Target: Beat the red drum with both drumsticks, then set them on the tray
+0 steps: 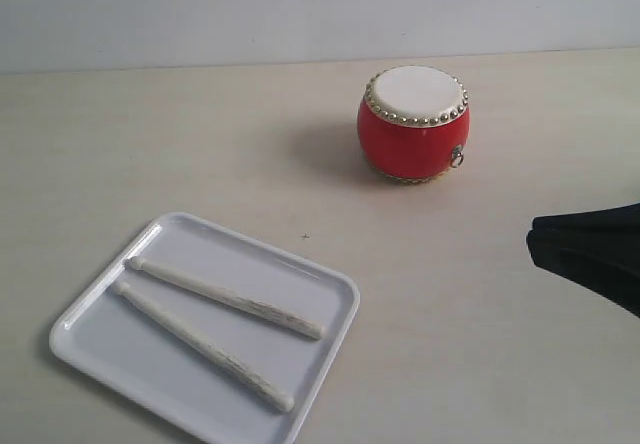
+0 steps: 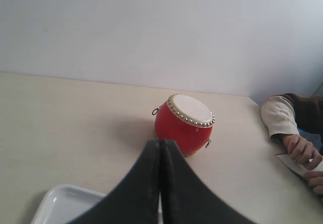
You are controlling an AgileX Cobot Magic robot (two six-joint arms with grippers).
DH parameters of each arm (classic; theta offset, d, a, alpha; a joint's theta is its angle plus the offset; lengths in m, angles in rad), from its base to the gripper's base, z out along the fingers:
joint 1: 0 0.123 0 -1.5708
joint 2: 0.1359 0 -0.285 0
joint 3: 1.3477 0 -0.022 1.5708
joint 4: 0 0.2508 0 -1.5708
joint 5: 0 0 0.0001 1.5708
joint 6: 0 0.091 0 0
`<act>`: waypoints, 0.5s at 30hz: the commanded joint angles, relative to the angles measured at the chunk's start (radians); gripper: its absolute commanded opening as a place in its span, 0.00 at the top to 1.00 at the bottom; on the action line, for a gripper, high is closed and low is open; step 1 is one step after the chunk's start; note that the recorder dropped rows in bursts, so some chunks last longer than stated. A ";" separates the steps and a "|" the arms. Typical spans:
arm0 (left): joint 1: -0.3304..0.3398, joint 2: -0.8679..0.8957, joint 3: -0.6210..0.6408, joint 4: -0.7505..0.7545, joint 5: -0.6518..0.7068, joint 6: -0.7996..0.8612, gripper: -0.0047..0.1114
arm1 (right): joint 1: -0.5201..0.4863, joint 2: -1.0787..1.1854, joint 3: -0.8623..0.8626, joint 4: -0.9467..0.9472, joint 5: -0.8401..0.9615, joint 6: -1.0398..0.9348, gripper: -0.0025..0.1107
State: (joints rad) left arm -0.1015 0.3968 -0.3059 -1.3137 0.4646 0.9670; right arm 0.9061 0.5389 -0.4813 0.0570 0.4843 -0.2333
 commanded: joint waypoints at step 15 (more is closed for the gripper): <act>-0.004 -0.397 0.127 0.122 -0.241 0.233 0.96 | -0.005 -0.005 0.007 -0.005 -0.015 0.003 0.98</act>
State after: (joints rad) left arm -0.1154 0.0377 -0.2391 -1.2024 0.3107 1.1351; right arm 0.9061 0.5389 -0.4813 0.0570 0.4824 -0.2312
